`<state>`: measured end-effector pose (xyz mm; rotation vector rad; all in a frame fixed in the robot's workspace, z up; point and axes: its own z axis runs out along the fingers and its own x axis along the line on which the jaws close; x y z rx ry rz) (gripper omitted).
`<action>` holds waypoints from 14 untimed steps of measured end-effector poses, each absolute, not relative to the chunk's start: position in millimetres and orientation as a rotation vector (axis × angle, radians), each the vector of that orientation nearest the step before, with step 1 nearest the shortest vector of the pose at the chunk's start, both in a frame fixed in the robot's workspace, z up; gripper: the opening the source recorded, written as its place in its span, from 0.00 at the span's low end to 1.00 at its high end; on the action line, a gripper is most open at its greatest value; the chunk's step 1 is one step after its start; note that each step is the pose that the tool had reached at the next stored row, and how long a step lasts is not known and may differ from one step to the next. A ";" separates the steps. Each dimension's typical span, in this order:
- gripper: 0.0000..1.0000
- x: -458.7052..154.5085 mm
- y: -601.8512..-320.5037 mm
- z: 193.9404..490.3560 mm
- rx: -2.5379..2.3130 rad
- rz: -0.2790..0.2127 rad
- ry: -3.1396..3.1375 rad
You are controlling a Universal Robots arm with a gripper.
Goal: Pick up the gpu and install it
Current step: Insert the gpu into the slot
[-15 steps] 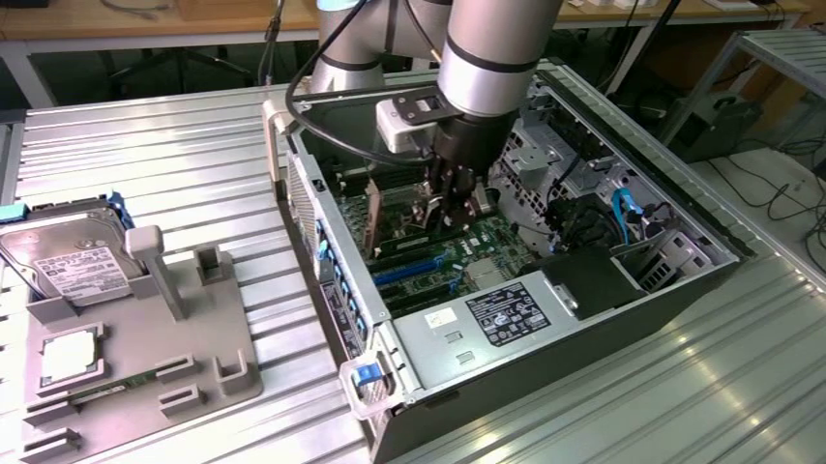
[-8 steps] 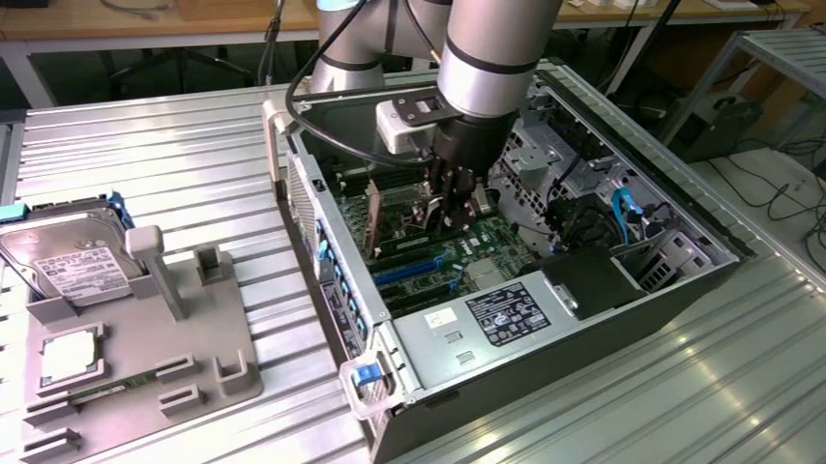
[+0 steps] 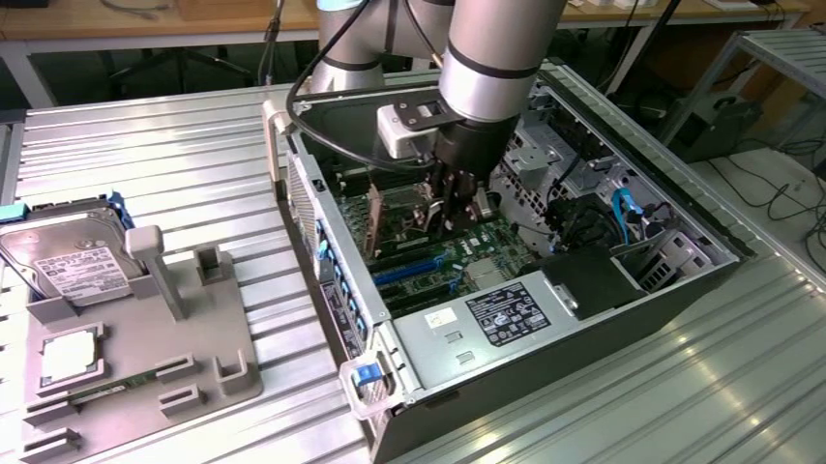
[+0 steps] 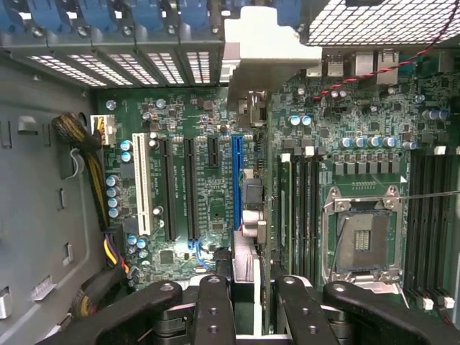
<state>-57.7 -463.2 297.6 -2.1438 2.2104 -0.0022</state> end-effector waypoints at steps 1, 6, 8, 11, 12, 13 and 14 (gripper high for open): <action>0.28 -59.2 -463.4 297.1 -2.144 -0.002 2.210; 0.28 -60.6 -463.9 291.6 -2.155 -0.004 2.194; 0.28 -60.6 -463.9 289.2 -2.161 -0.004 2.188; 0.28 -60.5 -463.9 285.3 -2.163 -0.003 2.186; 0.28 -60.5 -463.9 284.5 -2.164 -0.005 2.186; 0.28 -60.6 -463.7 279.4 -2.171 -0.020 2.193; 0.28 -63.5 -463.7 271.4 -2.170 -0.017 2.191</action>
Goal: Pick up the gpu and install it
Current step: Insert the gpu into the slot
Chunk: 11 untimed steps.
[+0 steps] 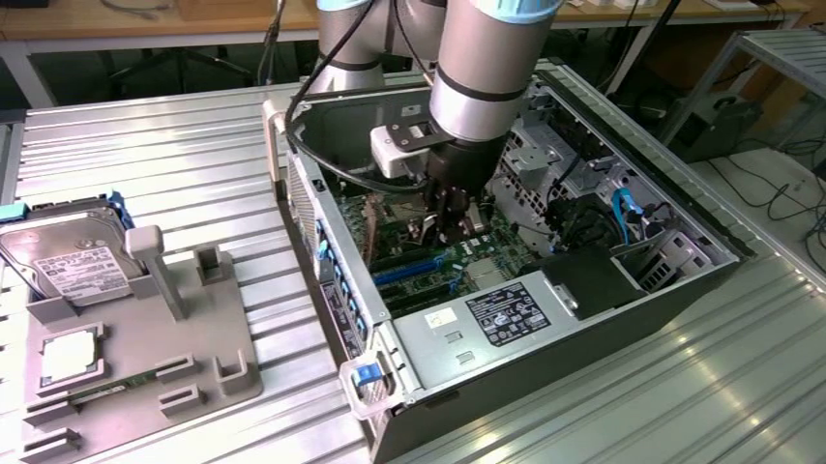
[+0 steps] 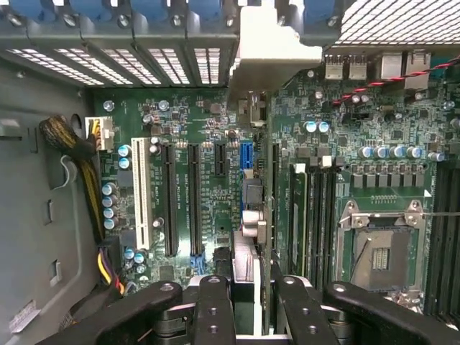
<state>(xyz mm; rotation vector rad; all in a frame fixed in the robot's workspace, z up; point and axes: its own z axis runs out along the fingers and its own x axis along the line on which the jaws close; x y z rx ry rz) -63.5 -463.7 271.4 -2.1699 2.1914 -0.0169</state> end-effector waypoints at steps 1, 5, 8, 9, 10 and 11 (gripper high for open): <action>0.28 -67.4 -463.7 265.1 -2.170 -0.017 2.191; 0.28 -78.0 -464.3 252.1 -2.170 -0.017 2.192; 0.28 -81.6 -464.2 250.3 -2.170 -0.018 2.192; 0.28 -81.6 -464.0 249.7 -2.171 -0.017 2.192; 0.28 -81.7 -464.0 249.3 -2.170 -0.017 2.192; 0.28 -81.7 -464.0 248.8 -2.170 -0.017 2.192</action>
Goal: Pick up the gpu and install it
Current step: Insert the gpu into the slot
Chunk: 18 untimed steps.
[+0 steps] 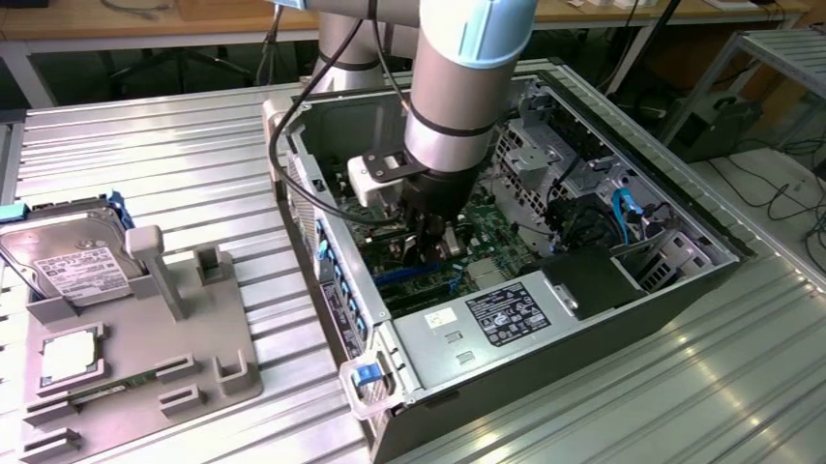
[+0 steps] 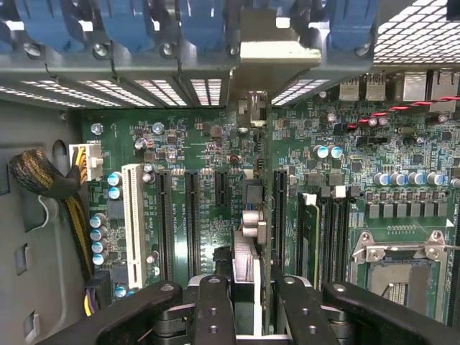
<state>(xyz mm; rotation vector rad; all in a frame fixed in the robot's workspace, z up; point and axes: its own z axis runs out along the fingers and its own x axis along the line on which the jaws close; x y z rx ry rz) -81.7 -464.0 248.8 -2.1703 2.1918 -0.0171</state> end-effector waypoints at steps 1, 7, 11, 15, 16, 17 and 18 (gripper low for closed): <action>0.28 -81.7 -464.0 248.4 -2.170 -0.017 2.192; 0.28 -82.2 -463.9 245.6 -2.170 -0.015 2.192; 0.28 -82.1 -463.9 243.7 -2.171 -0.012 2.193; 0.28 -82.1 -464.0 243.4 -2.171 -0.011 2.193; 0.28 -82.1 -463.9 243.3 -2.171 -0.011 2.193; 0.28 -82.1 -463.9 243.4 -2.171 -0.011 2.193; 0.28 -82.1 -463.9 243.9 -2.171 -0.010 2.193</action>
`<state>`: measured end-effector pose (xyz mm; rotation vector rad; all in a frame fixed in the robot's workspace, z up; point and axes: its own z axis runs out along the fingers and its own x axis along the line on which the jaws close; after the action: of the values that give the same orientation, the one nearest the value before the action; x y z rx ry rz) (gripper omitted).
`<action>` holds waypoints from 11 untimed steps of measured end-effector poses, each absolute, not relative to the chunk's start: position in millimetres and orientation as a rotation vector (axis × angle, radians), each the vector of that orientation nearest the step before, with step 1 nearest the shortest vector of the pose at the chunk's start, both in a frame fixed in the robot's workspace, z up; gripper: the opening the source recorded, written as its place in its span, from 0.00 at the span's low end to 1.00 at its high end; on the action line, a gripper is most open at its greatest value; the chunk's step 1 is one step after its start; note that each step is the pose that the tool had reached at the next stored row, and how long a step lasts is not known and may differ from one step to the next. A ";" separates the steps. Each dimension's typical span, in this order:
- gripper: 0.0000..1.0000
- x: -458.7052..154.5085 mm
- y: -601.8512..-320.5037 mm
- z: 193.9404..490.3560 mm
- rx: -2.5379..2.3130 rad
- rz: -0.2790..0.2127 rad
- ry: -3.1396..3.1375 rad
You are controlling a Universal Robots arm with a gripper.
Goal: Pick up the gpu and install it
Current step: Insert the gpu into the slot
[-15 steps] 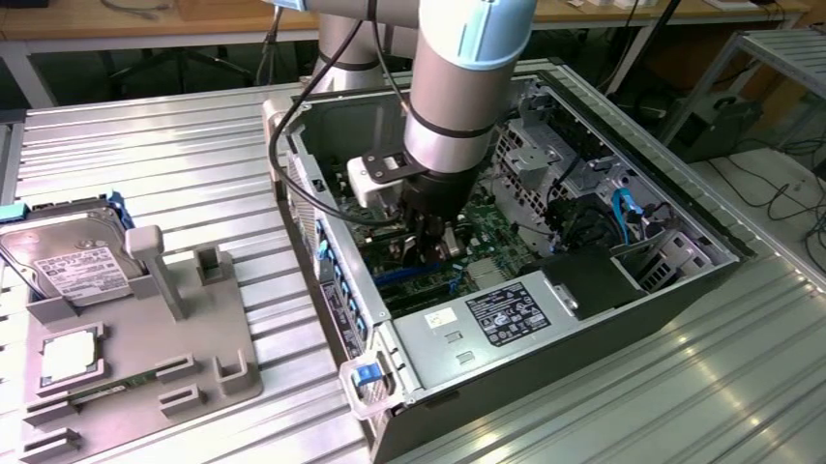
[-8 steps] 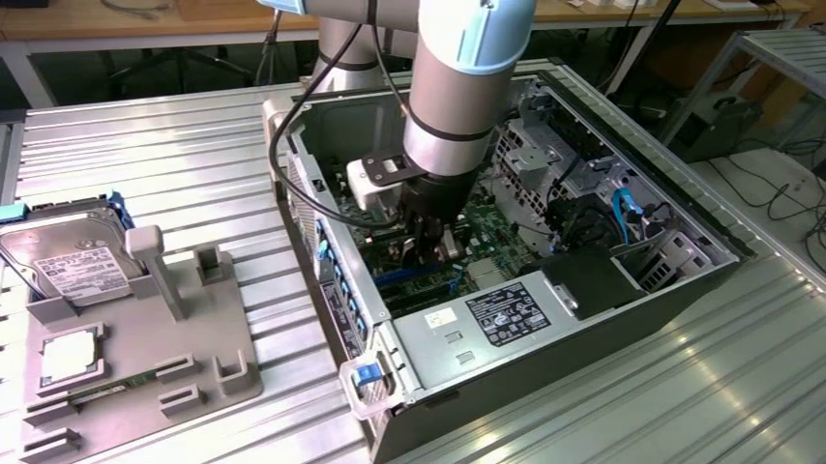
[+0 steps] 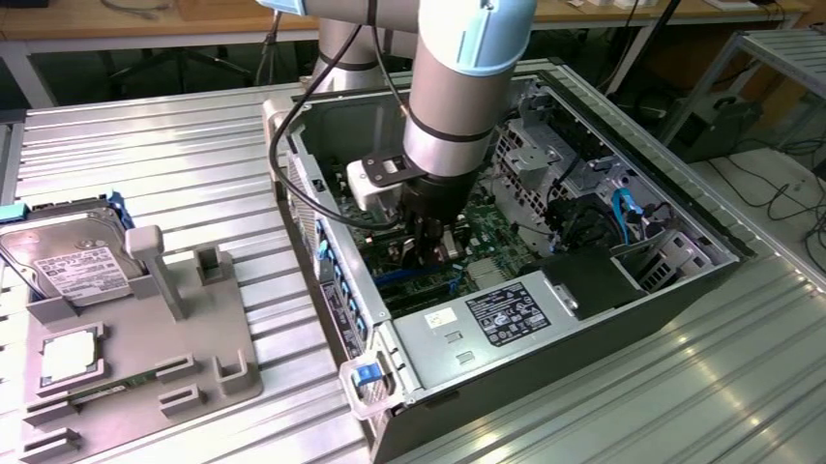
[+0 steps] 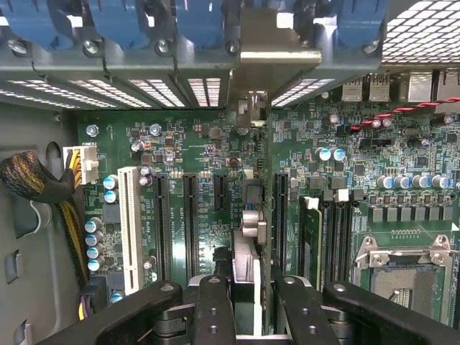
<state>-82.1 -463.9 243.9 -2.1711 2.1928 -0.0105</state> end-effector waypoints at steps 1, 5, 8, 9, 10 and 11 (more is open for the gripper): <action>0.28 -82.1 -464.0 244.6 -2.171 -0.010 2.193; 0.28 -81.8 -463.9 245.0 -2.171 -0.010 2.193; 0.28 -80.4 -464.0 245.1 -2.174 -0.003 2.196; 0.28 -80.1 -464.0 245.2 -2.175 -0.001 2.197; 0.28 -80.0 -464.0 245.1 -2.175 -0.001 2.198; 0.28 -80.0 -464.0 245.1 -2.175 -0.001 2.198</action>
<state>-80.0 -464.0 245.1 -2.1754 2.1977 -0.0006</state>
